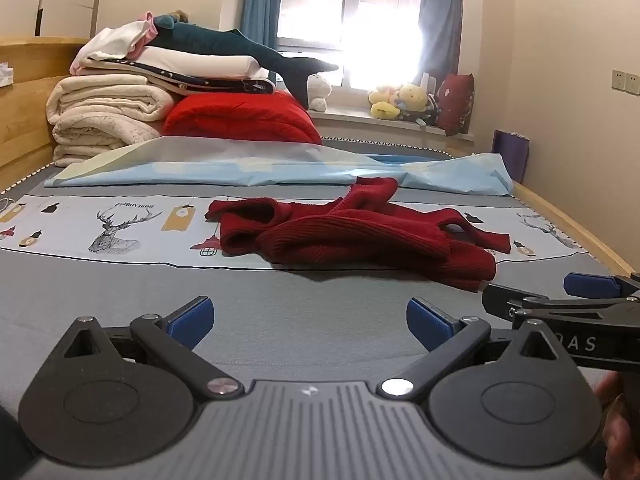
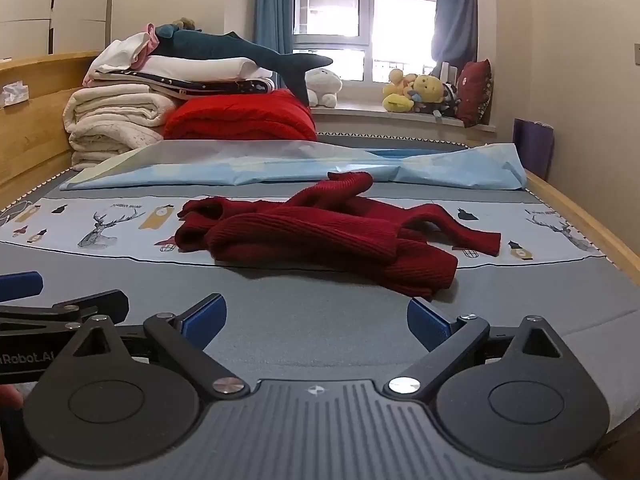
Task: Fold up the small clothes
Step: 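Move both grippers toward the crumpled red sweater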
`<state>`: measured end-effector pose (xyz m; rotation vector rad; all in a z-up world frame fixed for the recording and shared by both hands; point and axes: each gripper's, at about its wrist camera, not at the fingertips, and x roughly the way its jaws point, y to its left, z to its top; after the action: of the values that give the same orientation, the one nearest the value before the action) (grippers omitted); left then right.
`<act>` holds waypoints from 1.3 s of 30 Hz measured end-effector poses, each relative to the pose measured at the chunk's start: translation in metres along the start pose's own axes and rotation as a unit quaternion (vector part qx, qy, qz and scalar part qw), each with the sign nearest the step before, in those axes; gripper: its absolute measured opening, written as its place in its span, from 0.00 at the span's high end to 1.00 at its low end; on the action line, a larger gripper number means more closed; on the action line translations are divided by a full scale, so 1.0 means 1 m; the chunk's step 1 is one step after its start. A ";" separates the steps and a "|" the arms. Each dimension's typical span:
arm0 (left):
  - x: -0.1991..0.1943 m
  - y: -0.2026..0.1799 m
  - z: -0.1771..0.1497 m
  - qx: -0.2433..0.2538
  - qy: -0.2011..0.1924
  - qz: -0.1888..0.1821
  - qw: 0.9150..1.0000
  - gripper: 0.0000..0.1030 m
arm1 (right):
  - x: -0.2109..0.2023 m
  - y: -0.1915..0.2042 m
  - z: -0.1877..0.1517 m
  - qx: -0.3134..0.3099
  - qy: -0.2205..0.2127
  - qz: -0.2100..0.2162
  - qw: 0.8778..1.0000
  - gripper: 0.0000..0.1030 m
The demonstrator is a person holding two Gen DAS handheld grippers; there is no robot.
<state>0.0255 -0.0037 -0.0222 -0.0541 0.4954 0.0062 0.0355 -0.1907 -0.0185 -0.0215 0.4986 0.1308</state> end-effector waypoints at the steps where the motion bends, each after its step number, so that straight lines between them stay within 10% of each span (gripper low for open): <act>1: 0.000 0.000 0.000 0.001 -0.001 0.000 1.000 0.01 | 0.000 0.001 0.000 0.000 0.000 0.000 1.000 0.06; 39: -0.001 0.001 -0.009 -0.002 -0.013 -0.004 1.000 0.03 | 0.002 0.002 0.000 0.014 -0.005 0.017 1.000 0.12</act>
<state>0.0205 -0.0035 -0.0292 -0.0599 0.4688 0.0011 0.0368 -0.1884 -0.0189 0.0143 0.4918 0.1583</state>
